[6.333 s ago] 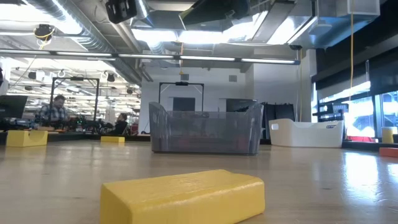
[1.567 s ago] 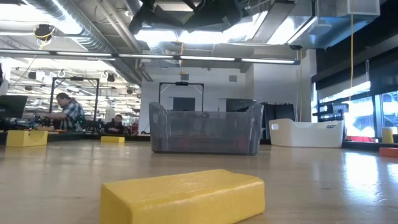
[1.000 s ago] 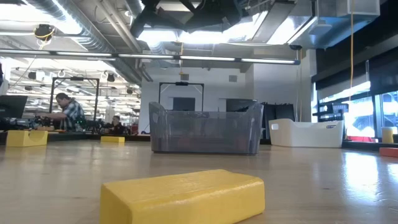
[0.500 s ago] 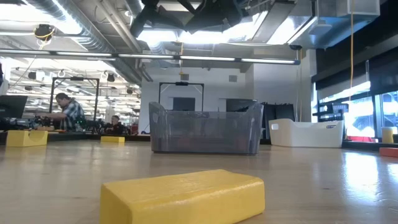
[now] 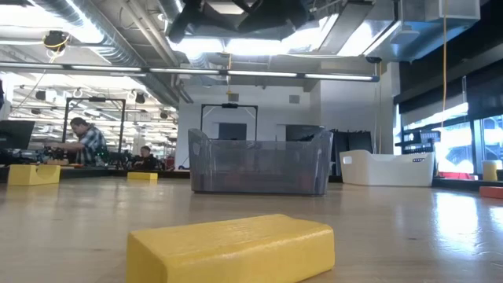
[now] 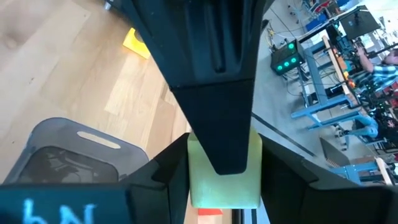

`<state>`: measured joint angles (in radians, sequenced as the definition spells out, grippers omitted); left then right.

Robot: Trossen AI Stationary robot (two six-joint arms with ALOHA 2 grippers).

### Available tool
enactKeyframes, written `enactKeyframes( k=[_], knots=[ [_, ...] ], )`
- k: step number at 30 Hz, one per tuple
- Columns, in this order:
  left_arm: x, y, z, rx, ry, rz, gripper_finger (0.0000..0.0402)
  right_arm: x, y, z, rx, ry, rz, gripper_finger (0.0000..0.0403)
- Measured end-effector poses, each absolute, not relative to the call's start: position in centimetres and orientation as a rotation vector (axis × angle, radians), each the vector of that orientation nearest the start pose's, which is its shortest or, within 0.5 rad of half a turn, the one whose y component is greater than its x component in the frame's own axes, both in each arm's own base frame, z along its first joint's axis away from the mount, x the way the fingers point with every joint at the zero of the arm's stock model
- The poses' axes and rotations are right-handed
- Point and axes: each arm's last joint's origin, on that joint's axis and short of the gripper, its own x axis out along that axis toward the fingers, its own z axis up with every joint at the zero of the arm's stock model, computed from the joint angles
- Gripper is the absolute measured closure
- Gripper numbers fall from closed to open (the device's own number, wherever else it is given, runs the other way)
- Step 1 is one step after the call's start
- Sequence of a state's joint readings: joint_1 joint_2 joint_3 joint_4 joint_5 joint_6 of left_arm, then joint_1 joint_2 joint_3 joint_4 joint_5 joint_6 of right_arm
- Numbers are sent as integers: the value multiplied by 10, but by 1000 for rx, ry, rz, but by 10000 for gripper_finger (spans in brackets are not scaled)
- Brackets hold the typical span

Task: Sort & place blocks by color
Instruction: Put the top green block into the transparent bin

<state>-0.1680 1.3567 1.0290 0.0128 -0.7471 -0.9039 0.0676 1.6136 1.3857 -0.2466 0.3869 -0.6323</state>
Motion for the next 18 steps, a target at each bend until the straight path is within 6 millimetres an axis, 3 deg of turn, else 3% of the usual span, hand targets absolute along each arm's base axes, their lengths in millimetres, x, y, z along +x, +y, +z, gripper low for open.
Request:
enactKeyframes(
  k=[18],
  knots=[
    [299,-34,314,-758,-4,621,280,363,16,330,-672,555,-180,247]
  ],
)
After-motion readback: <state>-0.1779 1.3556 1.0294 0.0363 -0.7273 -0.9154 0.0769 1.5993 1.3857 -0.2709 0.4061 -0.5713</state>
